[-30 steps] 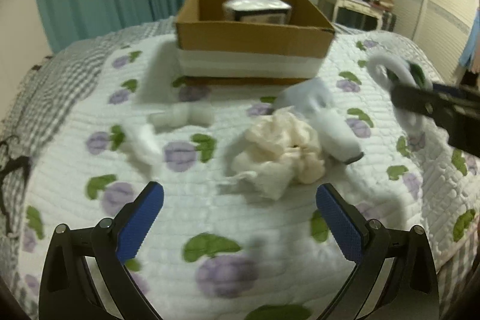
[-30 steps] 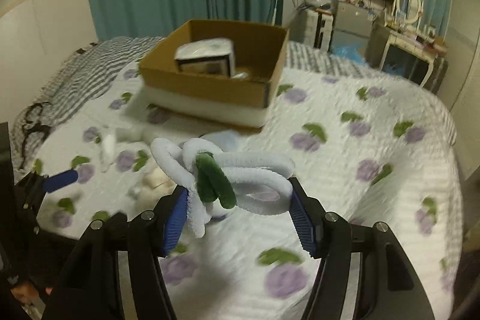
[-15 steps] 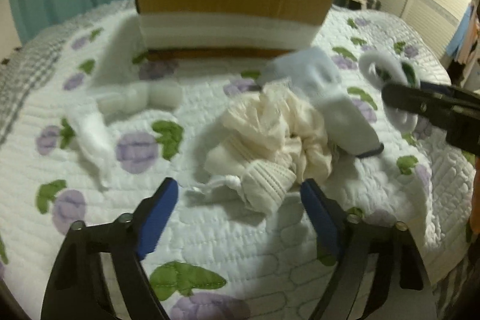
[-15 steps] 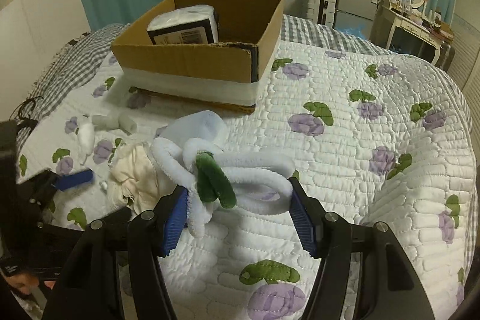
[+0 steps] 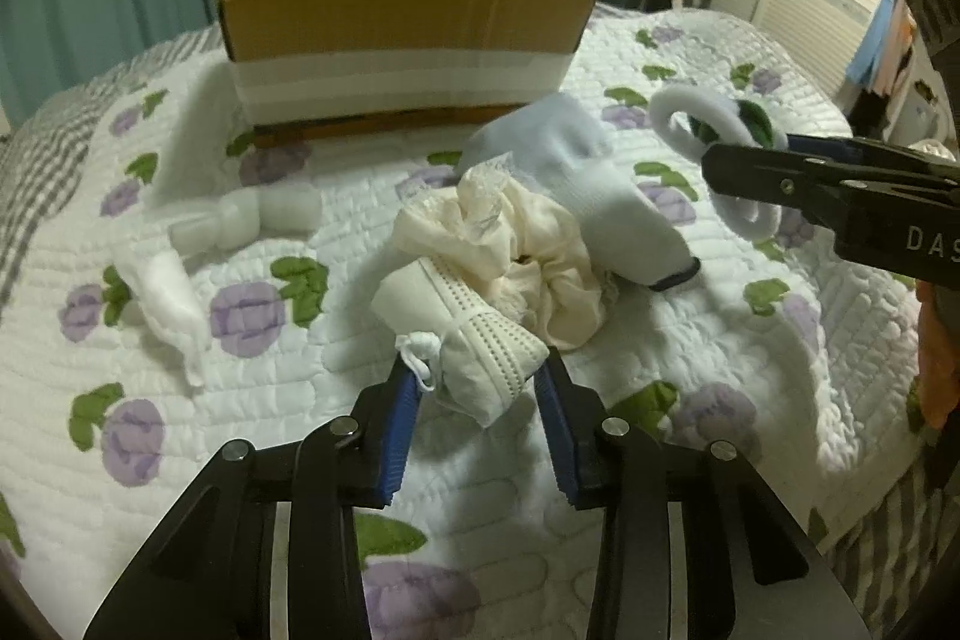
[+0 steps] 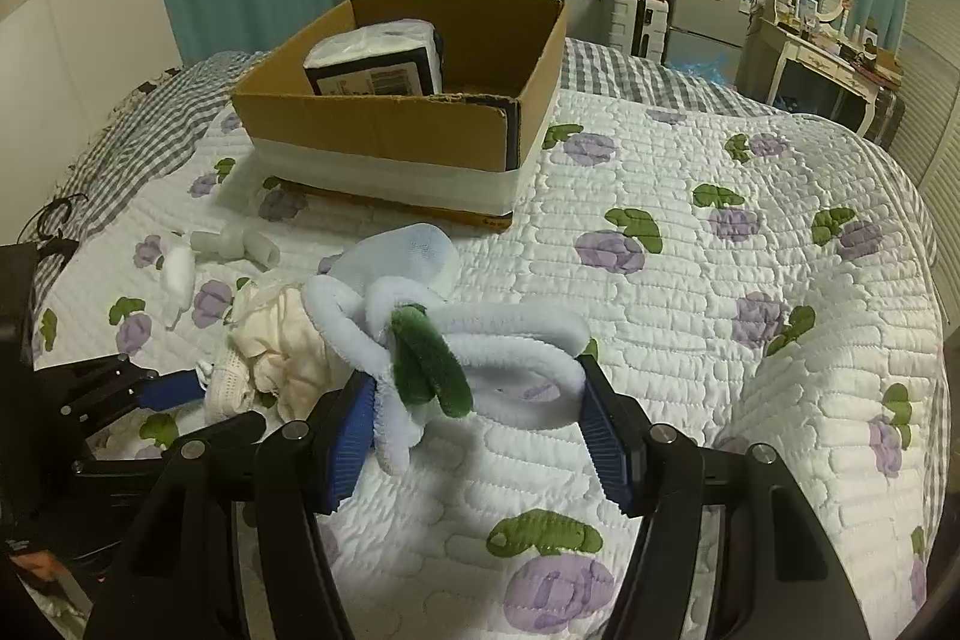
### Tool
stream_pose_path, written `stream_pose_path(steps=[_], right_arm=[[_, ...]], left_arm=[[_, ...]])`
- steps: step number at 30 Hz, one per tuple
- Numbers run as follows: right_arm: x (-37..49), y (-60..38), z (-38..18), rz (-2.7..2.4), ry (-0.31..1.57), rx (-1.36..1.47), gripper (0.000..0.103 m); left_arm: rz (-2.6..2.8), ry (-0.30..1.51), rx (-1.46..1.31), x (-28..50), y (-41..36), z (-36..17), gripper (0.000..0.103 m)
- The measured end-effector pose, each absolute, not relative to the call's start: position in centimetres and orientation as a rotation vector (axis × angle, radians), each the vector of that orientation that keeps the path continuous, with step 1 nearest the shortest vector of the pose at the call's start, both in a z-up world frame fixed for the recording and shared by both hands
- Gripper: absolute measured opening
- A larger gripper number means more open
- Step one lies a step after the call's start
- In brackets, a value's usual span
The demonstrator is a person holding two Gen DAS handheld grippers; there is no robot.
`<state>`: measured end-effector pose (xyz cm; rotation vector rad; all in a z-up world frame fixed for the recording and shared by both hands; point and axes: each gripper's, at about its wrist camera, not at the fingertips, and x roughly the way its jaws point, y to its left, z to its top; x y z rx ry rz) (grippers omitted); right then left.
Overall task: Organize soft objects
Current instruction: 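Carry the toy and sock into the box and open both grippers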
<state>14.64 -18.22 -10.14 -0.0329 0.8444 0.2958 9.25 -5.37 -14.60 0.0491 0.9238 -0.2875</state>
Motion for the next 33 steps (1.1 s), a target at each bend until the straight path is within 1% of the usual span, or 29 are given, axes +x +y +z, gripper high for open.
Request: stream_pose_path(steps=[6,16,20,21,22,27,33], right_arm=[[13.3,-17.5,-8.5,0.294,0.813,-0.041,0.062],[10.2,-15.9,-3.7,0.31,0.721,-0.064,0.062],[8.7,-15.4,-1.4,0.303,0.682,-0.089,0.062],[8.3,-15.3,-0.8,0.302,0.671,-0.096,0.062],[8.0,-15.2,-0.2,0.3,0.658,-0.102,0.062],[7.4,-15.4,2.8,0.288,0.603,-0.118,0.062],[9.2,-15.4,5.4,0.278,0.552,-0.14,0.062]], left_arm=[[-0.271,0.887,0.071,8.3,-4.5,-12.9,0.037],[-0.218,0.758,0.115,5.7,-3.9,-6.8,0.038],[-0.199,0.663,0.128,4.9,-4.0,-3.7,0.038],[-0.191,0.593,0.185,4.7,-3.9,-2.8,0.038],[-0.19,0.573,0.18,4.5,-3.9,-2.0,0.038],[-0.202,0.493,0.167,4.3,-4.1,1.6,0.039],[-0.197,0.422,0.19,5.6,-4.2,4.4,0.039]])
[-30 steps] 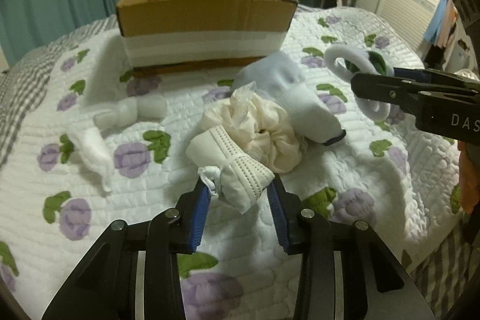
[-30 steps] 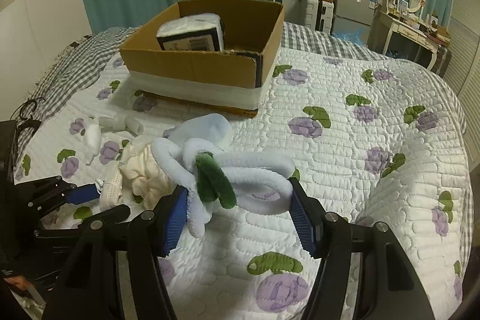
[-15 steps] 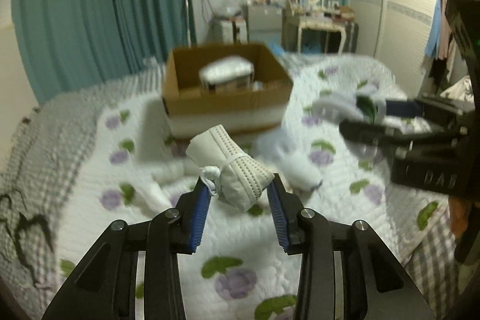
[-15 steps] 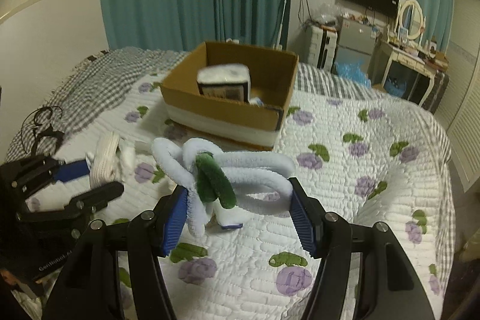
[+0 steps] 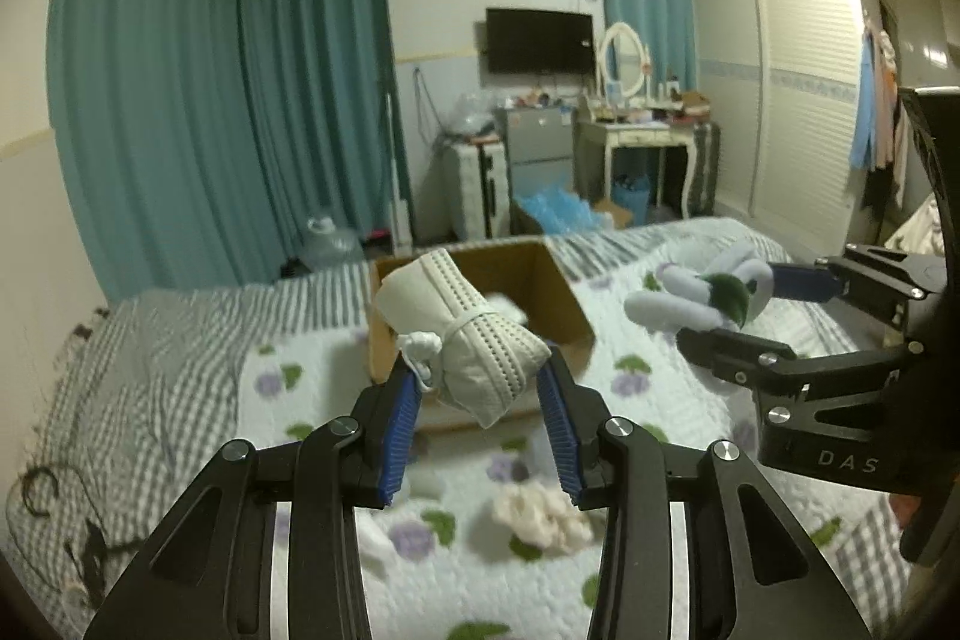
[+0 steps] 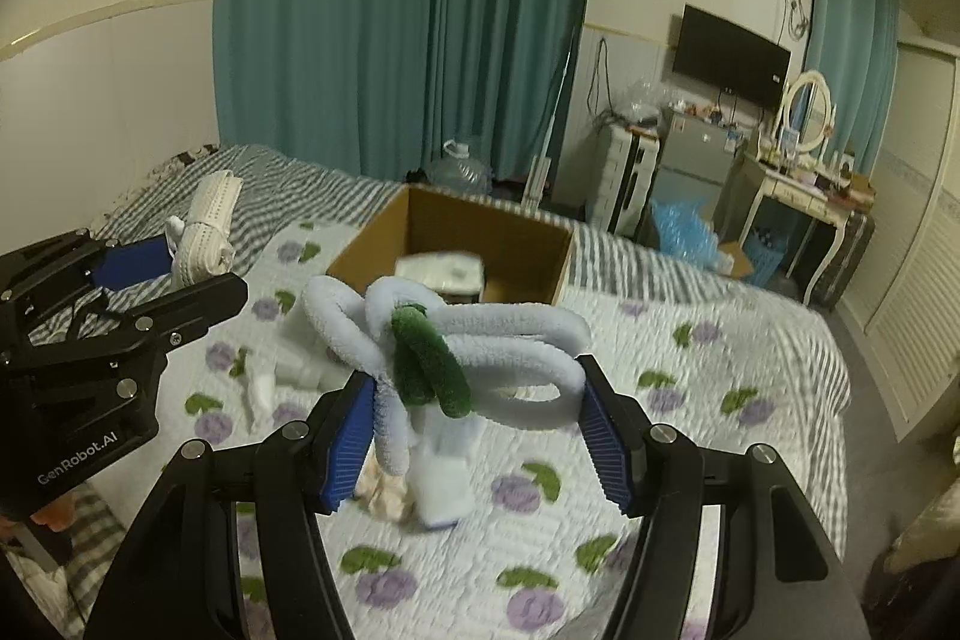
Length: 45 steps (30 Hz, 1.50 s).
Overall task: Organize soft objects
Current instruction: 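Carry the toy and sock into the box and open both grippers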
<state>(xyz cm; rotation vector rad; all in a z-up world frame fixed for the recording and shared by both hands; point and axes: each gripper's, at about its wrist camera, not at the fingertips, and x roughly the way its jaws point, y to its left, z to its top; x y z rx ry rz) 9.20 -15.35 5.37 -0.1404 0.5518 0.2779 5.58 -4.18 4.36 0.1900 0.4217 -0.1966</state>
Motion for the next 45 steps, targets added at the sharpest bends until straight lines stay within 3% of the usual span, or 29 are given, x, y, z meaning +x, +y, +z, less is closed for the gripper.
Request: stream_pose_path(steps=[9,20,22,23,24,29,32,35,40,45], right_arm=[[17.6,-15.1,7.1,0.271,0.518,-0.13,0.062],[31.0,-14.2,3.8,0.286,0.58,-0.062,0.062],[32.9,-14.1,2.7,0.283,0.596,-0.052,0.062],[33.6,-14.1,2.3,0.281,0.6,-0.051,0.062],[34.4,-14.0,1.8,0.282,0.607,-0.048,0.062],[36.6,-14.1,0.5,0.292,0.621,-0.023,0.063],[37.3,-14.2,0.1,0.288,0.614,-0.016,0.067],[37.4,-14.2,0.2,0.291,0.601,0.006,0.084],[35.4,-14.9,1.9,0.258,0.565,-0.003,0.085],[31.4,-16.6,5.9,0.218,0.514,-0.002,0.095]], left_arm=[[-0.164,0.422,0.19,13.5,-3.5,6.1,0.039],[-0.164,0.506,0.189,27.0,-3.1,3.0,0.041],[-0.156,0.516,0.193,28.6,-3.4,1.8,0.054],[-0.155,0.52,0.201,29.1,-3.6,1.3,0.072],[-0.151,0.531,0.209,29.9,-3.8,0.6,0.082],[-0.154,0.549,0.15,31.8,-3.0,-1.6,0.084],[-0.15,0.57,0.122,32.3,-2.5,-2.2,0.084],[-0.147,0.57,0.127,32.0,-2.2,-2.5,0.084],[-0.128,0.559,0.121,31.1,-2.5,-2.0,0.084],[-0.119,0.525,0.104,28.4,-2.1,0.6,0.084]])
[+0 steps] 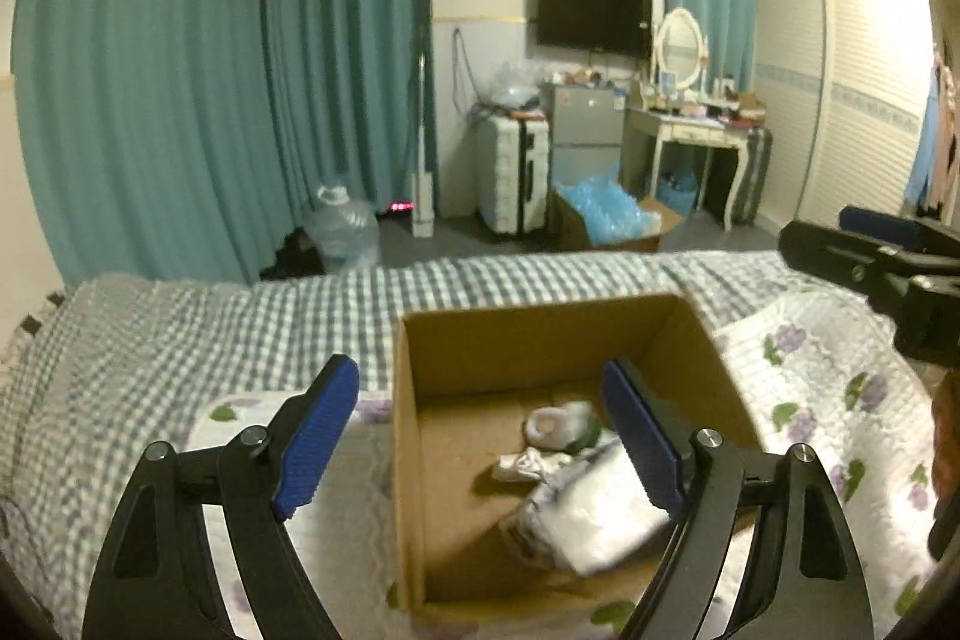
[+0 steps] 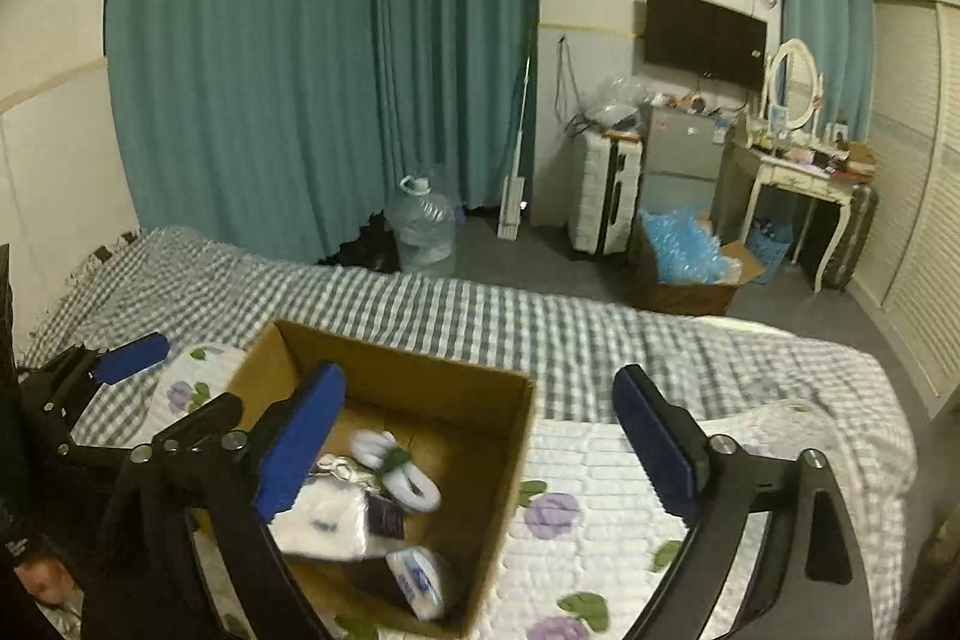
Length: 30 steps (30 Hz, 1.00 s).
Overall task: Organize soft objects
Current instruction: 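Carry the toy and sock into the box and open both grippers, then grasp the white mesh mitten with the right gripper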
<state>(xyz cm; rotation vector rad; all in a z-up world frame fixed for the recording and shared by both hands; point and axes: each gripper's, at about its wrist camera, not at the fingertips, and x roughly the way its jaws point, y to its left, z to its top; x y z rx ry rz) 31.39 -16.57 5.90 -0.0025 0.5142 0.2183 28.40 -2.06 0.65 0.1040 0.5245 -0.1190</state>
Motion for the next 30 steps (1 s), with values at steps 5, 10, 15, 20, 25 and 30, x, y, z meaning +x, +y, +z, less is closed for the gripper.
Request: stream_pose_path(steps=[5,10,15,20,25,30], right_arm=[[26.2,-17.6,11.0,0.204,0.445,-0.002,0.103],[21.3,-17.9,15.3,0.218,0.401,-0.013,0.103],[16.1,-18.5,18.3,0.215,0.348,-0.042,0.103],[11.9,-19.1,19.5,0.233,0.318,-0.045,0.103],[8.9,-19.4,18.0,0.281,0.329,-0.05,0.103],[9.0,-18.3,13.6,0.309,0.404,-0.11,0.103]], left_arm=[[-0.09,0.452,0.133,24.4,-1.9,5.3,0.103],[-0.07,0.267,0.121,18.7,-1.1,10.3,0.103],[-0.072,0.189,0.109,13.2,-0.5,14.1,0.103],[-0.037,0.161,0.108,8.8,-0.6,15.1,0.103],[-0.002,0.168,0.102,6.0,-1.3,13.5,0.103],[0.021,0.217,0.079,5.7,-1.3,9.9,0.103]])
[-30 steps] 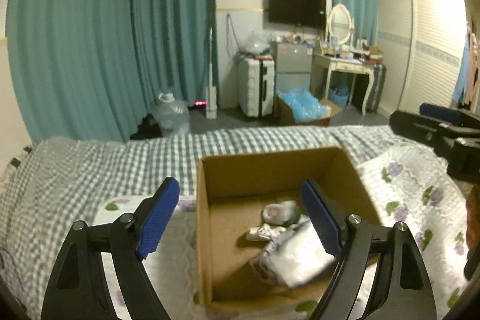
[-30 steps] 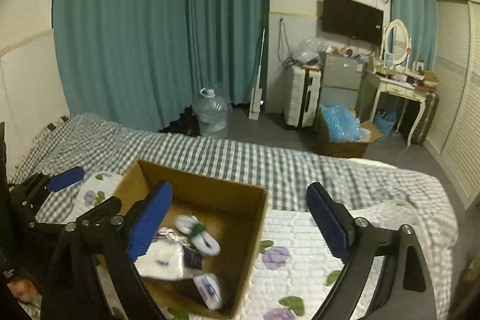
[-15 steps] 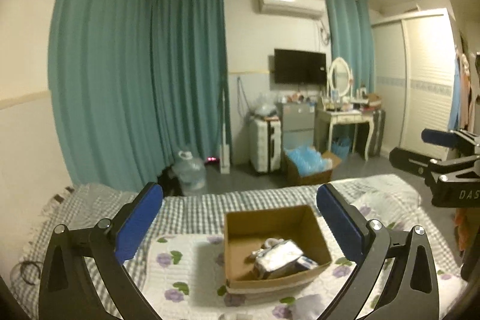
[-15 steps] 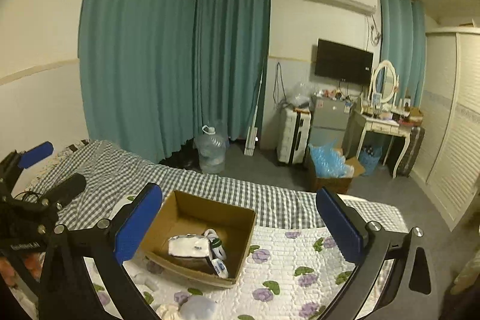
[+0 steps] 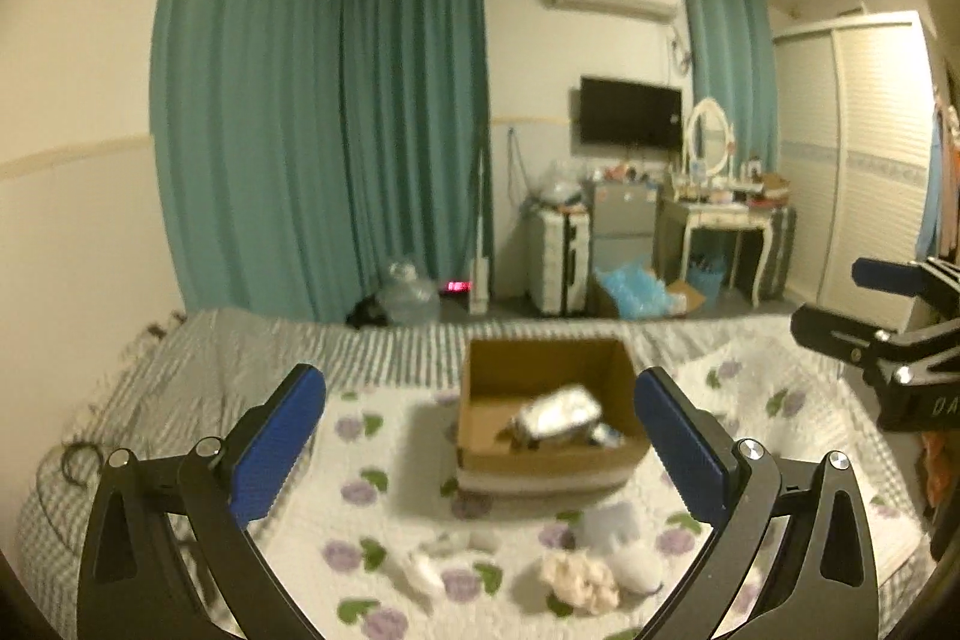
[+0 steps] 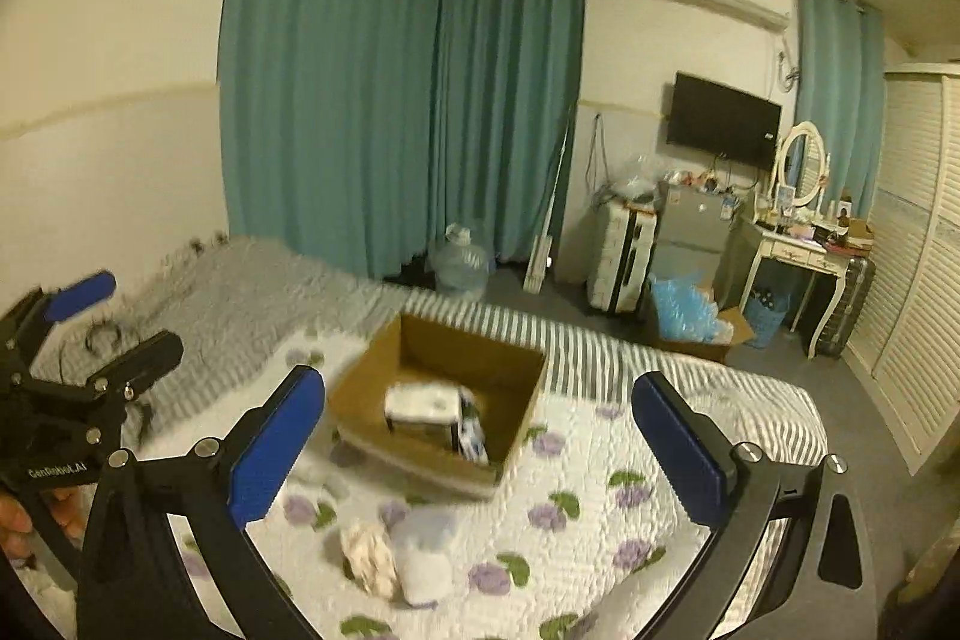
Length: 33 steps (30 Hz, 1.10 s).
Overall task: Organize soft objects
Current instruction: 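Grasp the white mesh mitten with the right gripper, then grasp the cream cloth with the left gripper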
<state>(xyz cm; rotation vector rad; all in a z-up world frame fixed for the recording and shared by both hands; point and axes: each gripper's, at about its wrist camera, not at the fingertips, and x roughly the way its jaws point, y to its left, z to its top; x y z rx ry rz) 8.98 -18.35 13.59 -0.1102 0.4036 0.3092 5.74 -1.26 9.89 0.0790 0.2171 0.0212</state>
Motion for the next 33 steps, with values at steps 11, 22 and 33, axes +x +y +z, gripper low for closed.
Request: stream_pose_path(steps=[11,22,33], right_arm=[[15.1,-15.9,-0.9,0.385,0.649,-0.17,0.103],[20.5,-13.7,-12.0,0.482,0.84,-0.157,0.098],[20.2,-12.9,-13.3,0.601,0.882,-0.127,0.047]], left_arm=[[0.1,0.489,-0.018,10.9,-1.2,-2.2,0.103],[0.187,0.666,-0.069,14.6,-1.1,-10.0,0.103],[0.191,0.768,-0.048,15.7,-1.2,-11.9,0.103]])
